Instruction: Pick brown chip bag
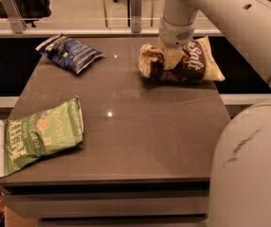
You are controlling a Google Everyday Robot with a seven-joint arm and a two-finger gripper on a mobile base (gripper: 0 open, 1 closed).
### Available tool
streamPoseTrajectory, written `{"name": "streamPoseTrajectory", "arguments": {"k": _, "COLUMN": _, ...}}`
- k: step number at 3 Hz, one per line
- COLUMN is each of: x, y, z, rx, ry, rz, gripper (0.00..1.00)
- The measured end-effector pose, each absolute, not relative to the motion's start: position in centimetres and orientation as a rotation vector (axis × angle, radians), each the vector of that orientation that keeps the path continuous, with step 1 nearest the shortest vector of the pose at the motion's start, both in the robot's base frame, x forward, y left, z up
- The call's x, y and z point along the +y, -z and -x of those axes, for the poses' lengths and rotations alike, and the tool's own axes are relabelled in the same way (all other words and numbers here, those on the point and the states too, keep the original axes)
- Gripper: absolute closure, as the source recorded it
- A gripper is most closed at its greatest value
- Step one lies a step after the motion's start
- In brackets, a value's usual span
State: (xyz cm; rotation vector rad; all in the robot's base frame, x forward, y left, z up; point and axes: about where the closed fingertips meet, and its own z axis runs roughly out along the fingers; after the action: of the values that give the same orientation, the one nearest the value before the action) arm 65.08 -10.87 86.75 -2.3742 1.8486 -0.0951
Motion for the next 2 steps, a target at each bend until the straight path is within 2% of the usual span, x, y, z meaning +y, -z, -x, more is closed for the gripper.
{"name": "streamPoseTrajectory", "arguments": {"k": 2, "x": -9.8, "y": -90.8, "z": -65.1, "rx": 1.785, "ry": 0.148, "rz": 2.374, "gripper": 1.0}}
